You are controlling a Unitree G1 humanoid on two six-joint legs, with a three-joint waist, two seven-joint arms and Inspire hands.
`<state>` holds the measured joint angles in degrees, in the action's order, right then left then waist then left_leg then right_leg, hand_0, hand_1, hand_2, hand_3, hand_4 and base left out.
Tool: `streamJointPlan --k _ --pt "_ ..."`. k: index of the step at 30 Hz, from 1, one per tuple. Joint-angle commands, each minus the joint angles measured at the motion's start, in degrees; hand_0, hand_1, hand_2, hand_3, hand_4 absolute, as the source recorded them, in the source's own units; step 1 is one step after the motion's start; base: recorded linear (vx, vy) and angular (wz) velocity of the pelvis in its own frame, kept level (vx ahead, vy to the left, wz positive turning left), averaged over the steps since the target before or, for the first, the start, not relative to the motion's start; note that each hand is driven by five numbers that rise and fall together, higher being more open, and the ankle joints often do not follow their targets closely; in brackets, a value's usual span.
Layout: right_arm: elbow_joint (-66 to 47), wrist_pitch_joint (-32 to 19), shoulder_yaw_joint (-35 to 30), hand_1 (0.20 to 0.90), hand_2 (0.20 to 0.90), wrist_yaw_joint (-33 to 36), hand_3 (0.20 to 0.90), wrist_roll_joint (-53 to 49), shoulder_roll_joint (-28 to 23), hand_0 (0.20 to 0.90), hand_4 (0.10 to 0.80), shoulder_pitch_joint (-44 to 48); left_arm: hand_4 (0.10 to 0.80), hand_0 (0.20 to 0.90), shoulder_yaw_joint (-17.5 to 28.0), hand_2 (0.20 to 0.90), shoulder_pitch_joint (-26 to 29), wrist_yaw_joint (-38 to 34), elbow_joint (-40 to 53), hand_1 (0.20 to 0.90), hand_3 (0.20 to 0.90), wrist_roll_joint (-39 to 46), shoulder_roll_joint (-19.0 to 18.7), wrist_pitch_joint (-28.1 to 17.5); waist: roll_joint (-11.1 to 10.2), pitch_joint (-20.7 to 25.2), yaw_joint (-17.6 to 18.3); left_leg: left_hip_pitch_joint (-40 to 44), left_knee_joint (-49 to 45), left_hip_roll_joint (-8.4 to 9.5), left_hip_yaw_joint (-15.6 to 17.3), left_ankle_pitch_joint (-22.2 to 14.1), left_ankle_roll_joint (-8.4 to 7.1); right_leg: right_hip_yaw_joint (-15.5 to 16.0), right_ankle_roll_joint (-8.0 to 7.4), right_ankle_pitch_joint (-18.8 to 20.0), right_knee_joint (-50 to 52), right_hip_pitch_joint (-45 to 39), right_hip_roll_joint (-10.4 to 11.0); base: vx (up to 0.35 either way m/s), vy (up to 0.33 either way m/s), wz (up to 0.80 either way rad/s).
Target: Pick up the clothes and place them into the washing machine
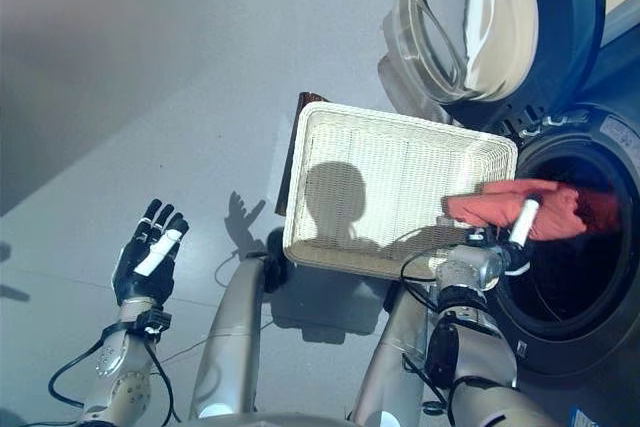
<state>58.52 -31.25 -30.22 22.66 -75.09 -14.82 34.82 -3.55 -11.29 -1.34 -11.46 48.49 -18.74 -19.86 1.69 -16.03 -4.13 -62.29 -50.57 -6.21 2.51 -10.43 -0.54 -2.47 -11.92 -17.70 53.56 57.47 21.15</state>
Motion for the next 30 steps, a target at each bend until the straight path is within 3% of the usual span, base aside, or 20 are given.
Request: streamJointPlan --k 1,10,14,21,22,23,30 --pt "2.87 -8.39 -1.66 0.2 0.2 0.85 0.2 -4.05 -9.51 0.2 0.3 1.99 0.8 0.9 0.29 0.9 -2.09 0.26 2.52 0.9 0.9 1.72 -1.67 -2.49 2.45 3.14 -0.05 4.22 0.26 -2.04 -3.37 -5.92 -4.58 -2.75 2.08 7.39 -5.89 0.49 -0.24 0.026 0.004 -0.04" --pt "7.01 -11.06 -5.28 0.2 0.2 7.23 0.2 -6.09 -18.38 0.2 0.3 6.15 0.8 0.9 -2.11 0.9 -2.5 0.95 3.7 0.9 0.9 2.28 -3.68 -1.5 3.85 4.08 -0.28 4.8 0.9 -2.29 -2.82 -5.93 -4.81 -3.34 1.85 7.16 -6.25 0.64 0.1 0.029 0.002 -0.03" --pt "10.46 -10.94 -4.99 0.2 0.2 10.38 0.2 -5.3 -26.04 0.2 0.3 8.71 0.8 0.9 -2.96 0.9 -3.04 1.12 4.58 0.9 0.9 2.46 -5.31 -1.32 4.32 4.56 -0.53 4.69 0.86 -2.29 -2.54 -6.01 -4.85 -3.58 1.78 7.09 -6.12 1.1 0.27 0.022 0.011 -0.05" --pt "13.13 -10.07 -3.54 0.2 0.2 14.05 0.2 -2.89 -31.17 0.2 0.3 10.72 0.8 0.9 -3.94 0.9 -2.74 1.16 5.59 0.9 0.9 2.6 -6.47 -1.41 4.64 5.1 -0.42 4.62 0.74 -2.4 -2.24 -6.0 -4.92 -4.04 1.69 7.25 -5.97 1.55 0.36 -0.004 0.004 -0.02" --pt "13.79 -9.46 -2.67 0.518 0.518 14.12 0.518 -2.27 -31.26 0.518 0.527 10.68 0.8 0.9 -4.21 0.9 -2.82 1.29 5.98 0.9 0.9 2.69 -6.69 -1.52 4.68 4.88 -0.5 4.35 1.22 -2.32 -1.94 -4.54 -4.66 -3.85 1.98 8.74 -6.7 1.76 0.49 0.015 0.011 -0.03" --pt "14.0 -9.27 -2.22 0.9 0.9 14.02 0.9 -2.16 -31.03 0.9 0.8 11.0 0.8 0.9 -4.21 0.9 -2.8 1.18 6.06 0.9 0.9 2.66 -6.76 -1.6 4.65 5.33 -0.63 5.01 1.29 -2.36 -2.19 -5.78 -4.84 -3.98 1.71 7.57 -6.37 1.31 0.35 -0.009 0.017 -0.04" --pt "15.01 -9.01 -1.39 0.9 0.9 12.66 0.9 -3.14 -28.24 0.9 0.8 11.01 0.8 0.9 -3.67 0.9 -2.12 0.66 5.91 0.9 0.9 3.16 -6.49 -2.14 4.59 5.28 -0.54 5.22 1.37 -2.32 -1.89 -5.7 -4.79 -3.89 1.77 7.7 -6.6 0.97 0.31 0.017 0.004 -0.03"
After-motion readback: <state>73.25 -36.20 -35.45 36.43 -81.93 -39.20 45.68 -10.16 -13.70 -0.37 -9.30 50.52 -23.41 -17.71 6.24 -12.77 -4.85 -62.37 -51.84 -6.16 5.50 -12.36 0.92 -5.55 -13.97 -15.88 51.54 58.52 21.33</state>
